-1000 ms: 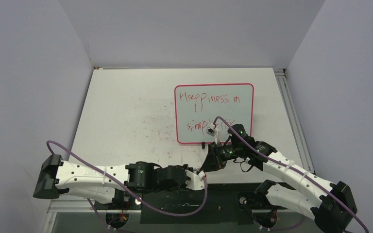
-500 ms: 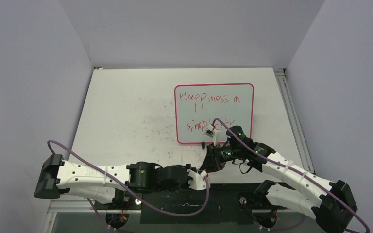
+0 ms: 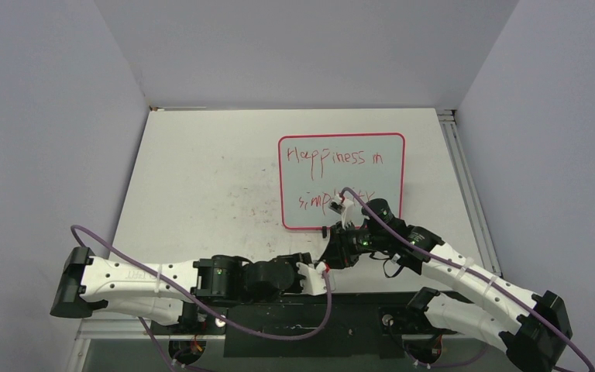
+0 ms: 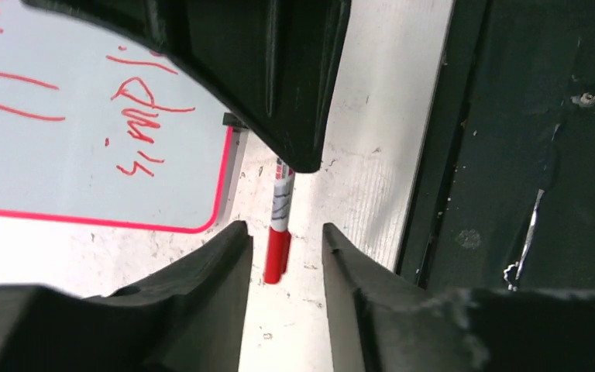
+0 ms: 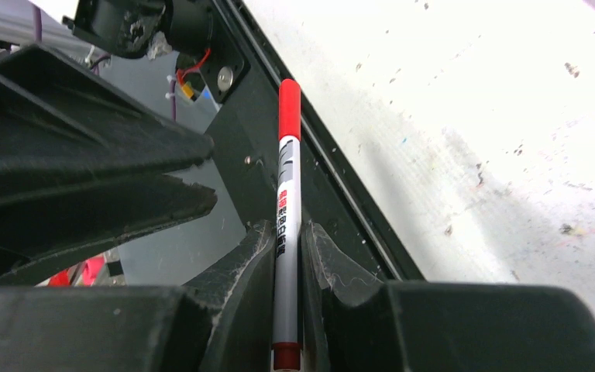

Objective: Write a sentence on the whiteboard
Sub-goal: Close the whiteboard marker at the center of the board.

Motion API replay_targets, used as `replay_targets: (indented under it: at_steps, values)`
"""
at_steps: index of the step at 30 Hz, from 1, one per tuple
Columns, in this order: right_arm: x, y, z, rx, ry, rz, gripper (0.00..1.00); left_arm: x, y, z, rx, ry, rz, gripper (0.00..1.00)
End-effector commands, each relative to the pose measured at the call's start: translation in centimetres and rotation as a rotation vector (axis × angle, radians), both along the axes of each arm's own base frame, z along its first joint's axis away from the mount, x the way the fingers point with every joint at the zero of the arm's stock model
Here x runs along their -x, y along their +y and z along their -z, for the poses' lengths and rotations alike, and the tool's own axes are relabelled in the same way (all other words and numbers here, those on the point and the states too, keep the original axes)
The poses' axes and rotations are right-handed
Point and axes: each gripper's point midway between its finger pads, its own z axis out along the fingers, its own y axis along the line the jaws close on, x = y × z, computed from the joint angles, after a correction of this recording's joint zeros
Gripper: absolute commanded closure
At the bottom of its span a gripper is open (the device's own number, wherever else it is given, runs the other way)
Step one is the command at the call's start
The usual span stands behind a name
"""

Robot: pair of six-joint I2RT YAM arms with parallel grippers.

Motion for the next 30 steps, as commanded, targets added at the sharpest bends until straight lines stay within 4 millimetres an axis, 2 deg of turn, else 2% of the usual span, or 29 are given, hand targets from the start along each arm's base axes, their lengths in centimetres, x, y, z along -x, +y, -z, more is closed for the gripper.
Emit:
replay_targets:
  at_steps: [1,5,8,13,16,22,27,30]
  values:
    - [-2.3,0.7,-2.8,-0.085,-0.129,0.092,0.95,-1.4,0.8,-3.8,0.111,0.016,-0.111,0.57]
    - [-3.8,0.2,-3.7,-0.102,-0.186,0.177,0.95,-3.2,2.1,-4.4,0.186,0.093,-0.229,0.32]
    - [-5.0,-0.2,-5.5,-0.167,-0.230,0.244,0.95,-5.1,3.0,-6.1,0.344,0.212,-0.345,0.26]
    - [-6.1,0.1,-10.6,-0.423,-0.259,0.275,0.95,-8.1,4.4,-9.8,0.687,0.439,-0.491,0.22]
    - [-5.5,0.4,-13.3,-0.554,-0.257,0.229,0.95,-9.0,5.2,-11.8,0.858,0.538,-0.516,0.21]
    - [-4.4,0.9,-15.3,-0.606,-0.266,0.134,0.95,-10.0,6.4,-14.6,1.115,0.673,-0.504,0.16]
    - [-3.2,1.2,-16.7,-0.664,-0.255,0.068,0.95,-9.5,5.5,-15.3,1.185,0.768,-0.414,0.16]
    - [-2.9,1.3,-16.8,-0.670,-0.244,0.047,0.95,-9.0,5.1,-15.5,1.199,0.803,-0.365,0.20]
